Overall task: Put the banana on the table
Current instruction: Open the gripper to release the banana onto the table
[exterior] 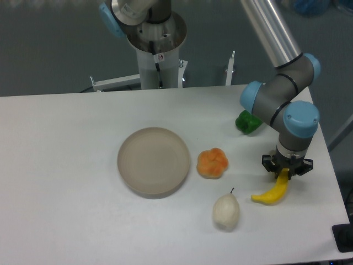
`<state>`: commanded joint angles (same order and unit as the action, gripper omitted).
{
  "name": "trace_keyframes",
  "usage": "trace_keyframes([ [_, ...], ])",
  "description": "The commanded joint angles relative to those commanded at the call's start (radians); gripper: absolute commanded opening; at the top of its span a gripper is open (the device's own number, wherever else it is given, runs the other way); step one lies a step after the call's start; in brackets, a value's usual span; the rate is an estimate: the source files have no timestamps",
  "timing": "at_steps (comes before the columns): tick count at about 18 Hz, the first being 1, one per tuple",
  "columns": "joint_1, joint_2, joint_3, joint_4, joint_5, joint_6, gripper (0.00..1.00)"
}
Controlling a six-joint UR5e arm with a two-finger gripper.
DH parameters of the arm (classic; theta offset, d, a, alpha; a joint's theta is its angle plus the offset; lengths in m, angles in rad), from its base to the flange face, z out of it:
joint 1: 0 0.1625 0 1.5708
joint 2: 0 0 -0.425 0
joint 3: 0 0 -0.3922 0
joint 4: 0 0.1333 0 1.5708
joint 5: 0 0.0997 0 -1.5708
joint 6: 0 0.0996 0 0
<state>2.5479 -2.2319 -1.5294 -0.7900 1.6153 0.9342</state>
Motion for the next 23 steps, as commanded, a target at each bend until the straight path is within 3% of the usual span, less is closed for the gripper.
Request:
trace_keyframes([
  [1,0.000,0.000,0.000,0.000,0.002,0.008,0.52],
  [5,0.002,0.005,0.008,-0.002,0.000,0.012,0.64],
  [7,0.003,0.006,0.014,-0.003,0.000,0.011,0.76],
  [9,0.005,0.018,0.029,-0.005,0.000,0.009,1.00],
  [19,0.006,0.089,0.090,0.029,-0.003,0.014,1.00],
  [23,0.008,0.107,0.092,0.031,-0.002,0.138,1.00],
])
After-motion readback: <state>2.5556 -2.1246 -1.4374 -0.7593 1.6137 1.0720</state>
